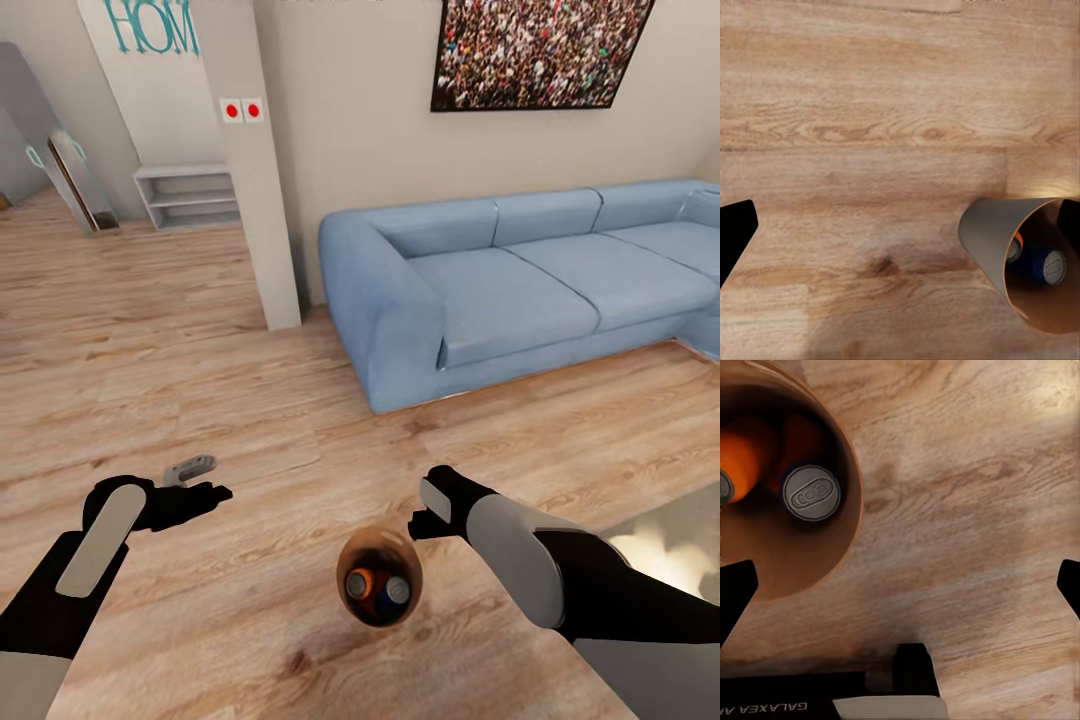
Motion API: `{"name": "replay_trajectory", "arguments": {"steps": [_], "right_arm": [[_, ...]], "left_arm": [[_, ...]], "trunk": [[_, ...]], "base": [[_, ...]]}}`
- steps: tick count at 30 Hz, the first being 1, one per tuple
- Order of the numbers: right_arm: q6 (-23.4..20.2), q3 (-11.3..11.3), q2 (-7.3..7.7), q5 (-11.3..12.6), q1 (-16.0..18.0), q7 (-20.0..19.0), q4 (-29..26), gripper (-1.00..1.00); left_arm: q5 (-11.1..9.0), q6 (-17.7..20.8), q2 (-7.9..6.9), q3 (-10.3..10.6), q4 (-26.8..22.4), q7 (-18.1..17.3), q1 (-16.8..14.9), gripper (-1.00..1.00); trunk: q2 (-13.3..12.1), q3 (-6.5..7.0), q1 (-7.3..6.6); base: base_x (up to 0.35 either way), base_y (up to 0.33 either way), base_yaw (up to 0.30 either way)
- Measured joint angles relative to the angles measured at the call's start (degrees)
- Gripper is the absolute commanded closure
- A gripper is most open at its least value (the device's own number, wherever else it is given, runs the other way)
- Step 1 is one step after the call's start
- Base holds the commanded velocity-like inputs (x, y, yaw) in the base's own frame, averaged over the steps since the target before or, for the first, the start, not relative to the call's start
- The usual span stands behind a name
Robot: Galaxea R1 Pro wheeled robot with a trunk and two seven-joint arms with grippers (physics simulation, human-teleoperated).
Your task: Put the three can of soda from the living room inside the tash can in the kitchen.
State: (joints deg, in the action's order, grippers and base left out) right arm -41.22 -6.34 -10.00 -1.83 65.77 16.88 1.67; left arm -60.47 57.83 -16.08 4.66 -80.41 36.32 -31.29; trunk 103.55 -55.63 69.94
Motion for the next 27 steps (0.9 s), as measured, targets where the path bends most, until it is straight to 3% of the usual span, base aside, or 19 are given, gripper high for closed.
{"name": "replay_trajectory", "arguments": {"steps": [27], "right_arm": [[0.1, 0.0, 0.00, 0.1, 0.0, 0.0, 0.4, -1.00]], "left_arm": [[0.0, 0.0, 0.00, 0.0, 0.0, 0.0, 0.0, -1.00]], "trunk": [[-10.8, 5.52, -5.93]], "base": [[0.000, 0.000, 0.000]]}}
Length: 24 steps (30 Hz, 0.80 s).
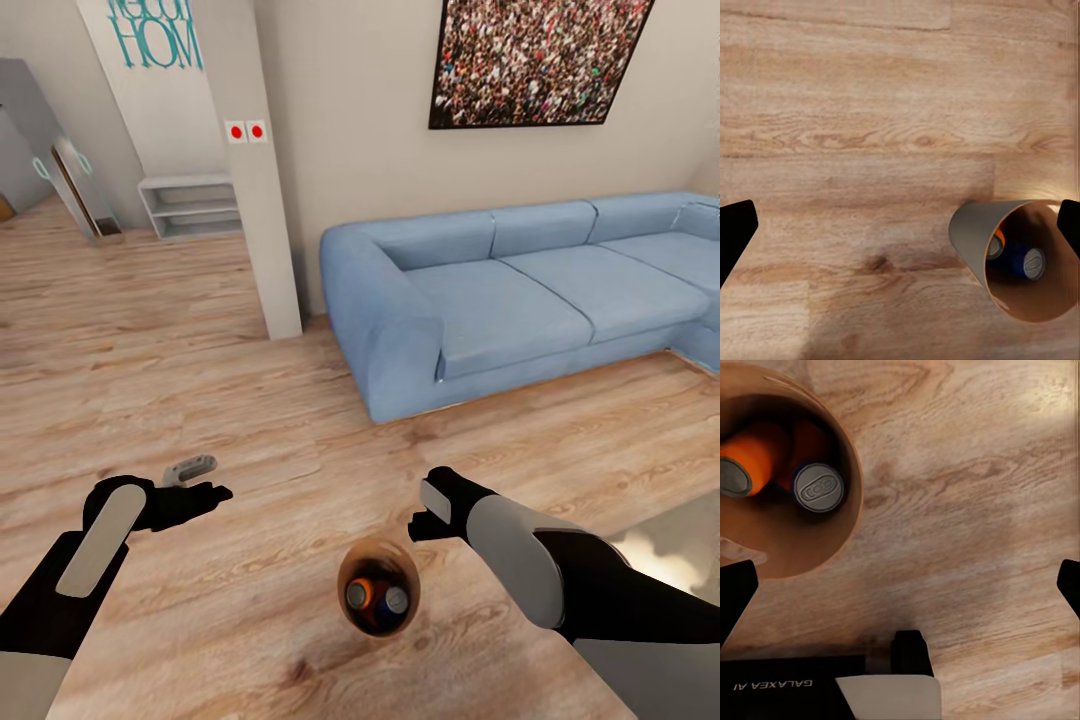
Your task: Put the three can of soda from the living room inside the tash can in the kitchen.
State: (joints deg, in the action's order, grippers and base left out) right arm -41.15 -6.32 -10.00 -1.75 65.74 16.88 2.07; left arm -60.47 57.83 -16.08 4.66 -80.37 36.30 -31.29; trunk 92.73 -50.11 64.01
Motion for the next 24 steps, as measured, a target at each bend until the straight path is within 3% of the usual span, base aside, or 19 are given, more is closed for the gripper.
{"name": "replay_trajectory", "arguments": {"steps": [5, 11, 24], "right_arm": [[0.0, 0.0, 0.00, 0.0, 0.0, 0.0, 0.0, -1.00], [0.0, 0.0, 0.00, 0.0, 0.0, 0.0, 0.1, -1.00], [0.0, 0.0, 0.00, 0.0, 0.0, 0.0, 0.2, -1.00]], "left_arm": [[0.0, 0.0, 0.00, 0.1, 0.0, 0.0, 0.0, -1.00], [0.0, 0.0, 0.00, 2.3, 0.0, 0.0, 0.0, -1.00], [0.0, 0.0, 0.00, 2.8, -0.1, -0.1, 0.0, -1.00]], "trunk": [[-2.0, 1.32, -1.10], [-4.4, 2.91, -2.42], [-9.6, 6.15, -5.27]], "base": [[0.000, 0.000, -0.009], [0.000, 0.000, -0.052], [0.000, 0.000, -0.045]]}}
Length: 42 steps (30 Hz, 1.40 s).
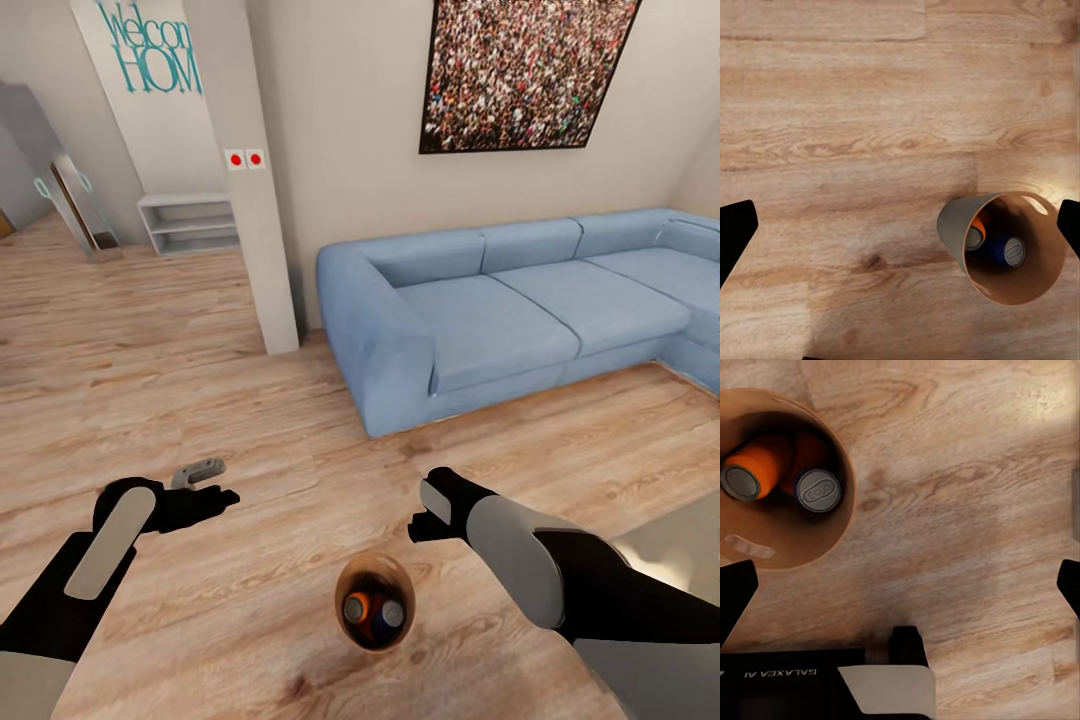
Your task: Put the three can of soda from the living room inside the tash can in the kitchen.
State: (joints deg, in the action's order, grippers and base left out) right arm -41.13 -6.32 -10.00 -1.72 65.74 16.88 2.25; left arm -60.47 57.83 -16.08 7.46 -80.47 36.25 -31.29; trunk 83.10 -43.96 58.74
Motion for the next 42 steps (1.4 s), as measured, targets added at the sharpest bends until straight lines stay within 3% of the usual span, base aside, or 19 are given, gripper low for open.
{"name": "replay_trajectory", "arguments": {"steps": [42], "right_arm": [[0.0, -0.1, 0.00, 0.1, -0.3, 0.0, 0.0, -1.00]], "left_arm": [[0.0, -0.1, 0.19, 0.1, 0.1, 0.2, 0.0, -1.00]], "trunk": [[-16.8, 9.94, -9.22]], "base": [[0.000, 0.000, -0.001]]}}
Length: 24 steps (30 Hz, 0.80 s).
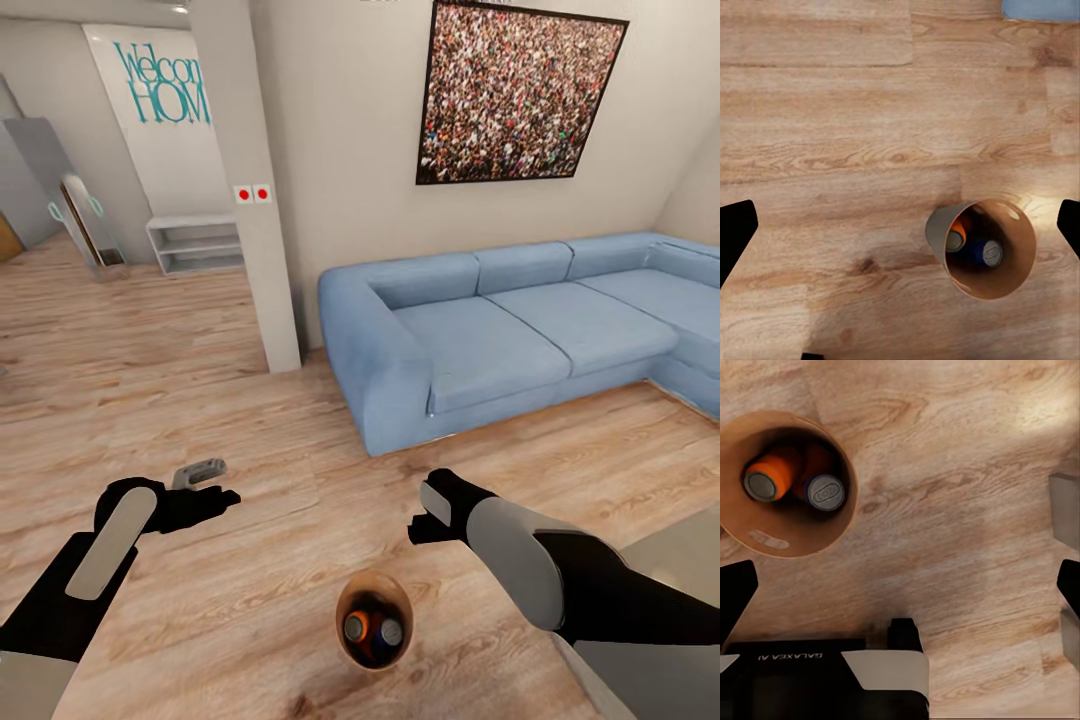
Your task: Put the three can of soda from the living room inside the tash can in the kitchen.
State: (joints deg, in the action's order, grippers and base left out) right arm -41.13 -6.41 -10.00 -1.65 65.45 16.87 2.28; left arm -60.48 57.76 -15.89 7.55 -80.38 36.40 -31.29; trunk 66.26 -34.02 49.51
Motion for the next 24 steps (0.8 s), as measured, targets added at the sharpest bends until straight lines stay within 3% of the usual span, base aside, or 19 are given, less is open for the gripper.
{"name": "replay_trajectory", "arguments": {"steps": [3, 9, 15, 19, 21, 24], "right_arm": [[0.0, 0.0, 0.00, 0.0, -0.5, 0.0, 0.0, -1.00], [0.0, -0.1, 0.00, 0.0, -2.4, 0.0, 0.0, -1.00], [0.1, -0.2, 0.00, -0.1, -4.1, 0.1, -0.5, -1.00], [0.1, -0.2, 0.00, -0.1, -5.2, 0.1, -0.6, -1.00], [0.2, -0.2, 0.00, -0.2, -5.9, 0.1, -0.7, -1.00], [0.2, -0.2, 0.00, -0.2, -6.2, 0.2, -0.8, -1.00]], "left_arm": [[0.0, 0.0, 0.79, 0.9, 0.0, 0.1, 0.0, -1.00], [1.4, -0.8, 1.60, 6.1, 1.3, 0.2, 0.3, -1.00], [2.0, -5.9, 1.82, 7.9, 6.9, 0.0, 0.7, -1.00], [2.1, -12.8, 2.85, 13.0, 14.8, -0.5, 0.9, -1.00], [2.1, -17.9, 3.23, 17.4, 19.6, -1.7, 0.9, -1.00], [2.2, -21.6, 3.41, 20.4, 24.4, -3.7, 1.0, -1.00]], "trunk": [[-1.2, 0.55, -0.66], [-3.6, 1.63, -1.98], [-6.0, 2.70, -3.29], [-7.6, 3.42, -4.17], [-8.4, 3.78, -4.61], [-9.6, 4.32, -5.27]], "base": [[0.000, 0.000, 0.000], [0.000, 0.000, 0.000], [0.000, 0.000, 0.000], [0.000, 0.000, 0.000], [0.000, 0.000, 0.000], [0.000, 0.000, 0.000]]}}
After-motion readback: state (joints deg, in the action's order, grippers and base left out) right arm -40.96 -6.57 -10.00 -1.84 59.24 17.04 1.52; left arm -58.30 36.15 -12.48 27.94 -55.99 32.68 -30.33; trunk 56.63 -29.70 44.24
